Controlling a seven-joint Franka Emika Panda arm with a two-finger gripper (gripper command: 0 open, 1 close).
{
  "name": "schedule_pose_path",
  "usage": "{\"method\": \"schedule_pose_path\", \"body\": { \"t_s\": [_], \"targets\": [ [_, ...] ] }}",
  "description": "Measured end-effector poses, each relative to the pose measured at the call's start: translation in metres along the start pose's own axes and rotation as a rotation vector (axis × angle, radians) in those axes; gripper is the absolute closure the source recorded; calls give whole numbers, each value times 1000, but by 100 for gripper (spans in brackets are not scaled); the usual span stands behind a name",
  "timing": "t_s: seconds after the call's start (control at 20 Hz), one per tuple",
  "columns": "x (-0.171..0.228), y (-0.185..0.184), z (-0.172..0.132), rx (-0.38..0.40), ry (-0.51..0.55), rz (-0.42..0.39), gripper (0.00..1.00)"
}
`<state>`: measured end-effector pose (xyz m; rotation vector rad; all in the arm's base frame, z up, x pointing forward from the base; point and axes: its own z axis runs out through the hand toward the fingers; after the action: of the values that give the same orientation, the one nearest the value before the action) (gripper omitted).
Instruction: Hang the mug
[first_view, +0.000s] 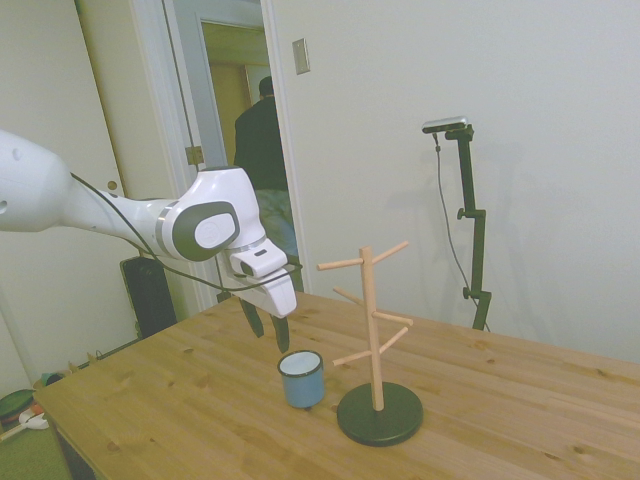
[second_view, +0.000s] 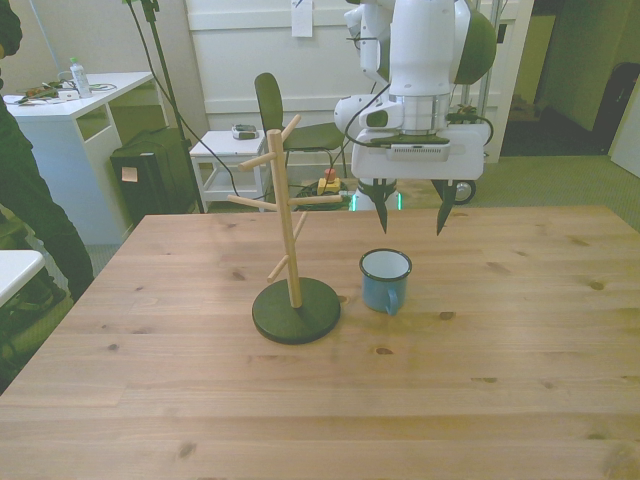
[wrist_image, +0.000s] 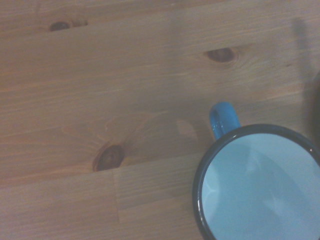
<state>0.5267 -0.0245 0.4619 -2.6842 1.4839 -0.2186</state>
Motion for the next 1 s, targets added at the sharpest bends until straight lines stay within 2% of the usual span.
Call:
{"method": "schedule_pose_path", "body": {
  "t_s": [1.0],
  "targets": [
    [17,-8,64,-67,0,8,0]
  ]
}}
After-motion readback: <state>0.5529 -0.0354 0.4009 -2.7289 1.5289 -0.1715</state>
